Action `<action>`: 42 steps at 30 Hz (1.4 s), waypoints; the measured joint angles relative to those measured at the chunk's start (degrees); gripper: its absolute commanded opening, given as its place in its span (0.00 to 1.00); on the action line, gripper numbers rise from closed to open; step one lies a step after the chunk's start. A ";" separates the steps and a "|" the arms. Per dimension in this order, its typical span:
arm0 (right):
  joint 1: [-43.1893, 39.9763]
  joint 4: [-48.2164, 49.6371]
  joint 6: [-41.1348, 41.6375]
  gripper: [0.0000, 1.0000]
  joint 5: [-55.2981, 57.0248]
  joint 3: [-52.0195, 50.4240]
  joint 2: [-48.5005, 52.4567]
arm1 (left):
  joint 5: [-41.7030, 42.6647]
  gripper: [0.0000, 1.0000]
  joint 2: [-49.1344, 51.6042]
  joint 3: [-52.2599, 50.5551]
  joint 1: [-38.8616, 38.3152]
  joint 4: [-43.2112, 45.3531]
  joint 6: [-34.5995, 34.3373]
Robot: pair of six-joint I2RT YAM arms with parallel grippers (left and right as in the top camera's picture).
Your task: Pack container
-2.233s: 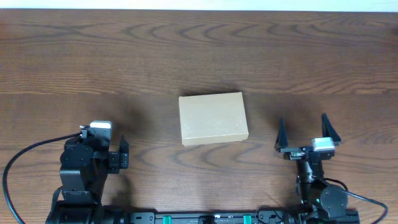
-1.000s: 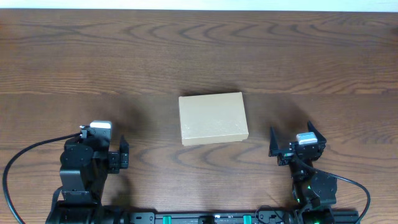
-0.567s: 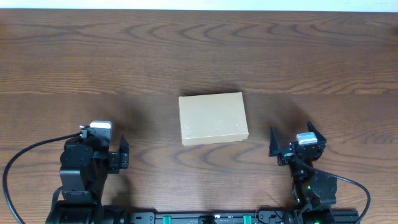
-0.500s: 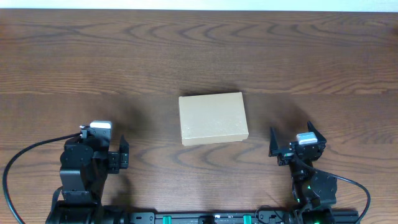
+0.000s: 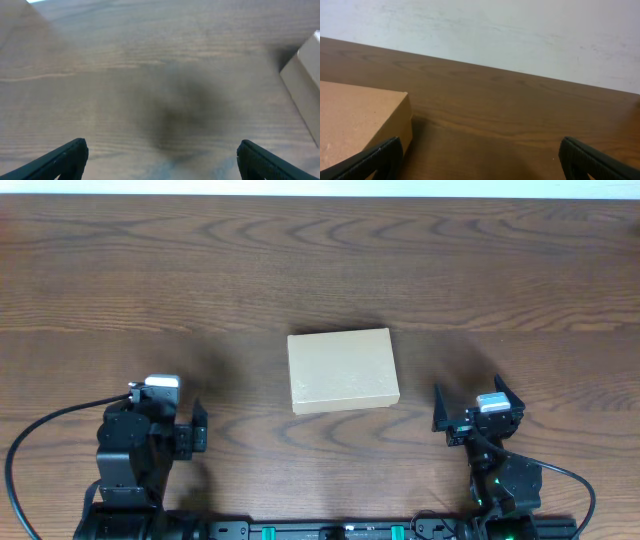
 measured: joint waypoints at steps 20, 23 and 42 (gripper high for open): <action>0.00 0.00 -0.02 0.99 0.02 0.00 0.00 | 10.56 0.95 -19.85 -20.28 0.00 44.24 0.74; 0.00 -0.02 -0.02 0.99 0.00 0.00 0.00 | 9.81 0.95 -20.96 -24.57 0.00 48.50 1.79; 0.00 0.02 0.00 0.99 0.00 0.00 0.00 | 0.74 0.95 -24.94 -33.92 0.02 42.38 2.56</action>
